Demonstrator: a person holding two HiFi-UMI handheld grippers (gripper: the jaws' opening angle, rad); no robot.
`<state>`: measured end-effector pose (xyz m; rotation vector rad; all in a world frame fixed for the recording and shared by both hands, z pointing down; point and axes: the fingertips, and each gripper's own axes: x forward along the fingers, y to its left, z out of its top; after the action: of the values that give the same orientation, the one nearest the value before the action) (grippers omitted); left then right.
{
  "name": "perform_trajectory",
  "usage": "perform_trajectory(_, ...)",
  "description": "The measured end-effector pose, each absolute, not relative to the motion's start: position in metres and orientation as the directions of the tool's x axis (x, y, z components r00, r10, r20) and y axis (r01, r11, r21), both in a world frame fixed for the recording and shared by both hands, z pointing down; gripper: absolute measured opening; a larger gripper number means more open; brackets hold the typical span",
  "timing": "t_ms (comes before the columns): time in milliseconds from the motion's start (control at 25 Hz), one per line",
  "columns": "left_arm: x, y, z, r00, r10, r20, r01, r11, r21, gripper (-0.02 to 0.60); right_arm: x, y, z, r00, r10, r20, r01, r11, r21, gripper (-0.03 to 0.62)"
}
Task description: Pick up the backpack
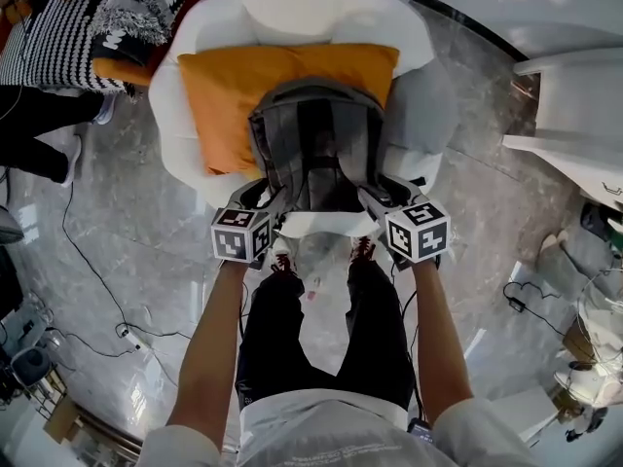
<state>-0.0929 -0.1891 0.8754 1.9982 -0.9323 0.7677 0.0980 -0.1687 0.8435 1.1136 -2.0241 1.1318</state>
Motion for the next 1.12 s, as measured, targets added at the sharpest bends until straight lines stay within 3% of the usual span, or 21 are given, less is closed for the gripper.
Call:
perform_trajectory(560,-0.084,-0.191,0.939,0.522,-0.303,0.797,-0.827,-0.410,0.385,0.235,0.098,-0.167,0.897,-0.518,-0.344,0.783,-0.846,0.345,-0.407,0.198)
perform_trajectory(1120,-0.064,-0.194,0.970,0.586,-0.276,0.762,-0.788,-0.414,0.455,0.235,0.083,-0.175,0.929,-0.565,-0.301,0.768,-0.798,0.435,-0.417,0.198)
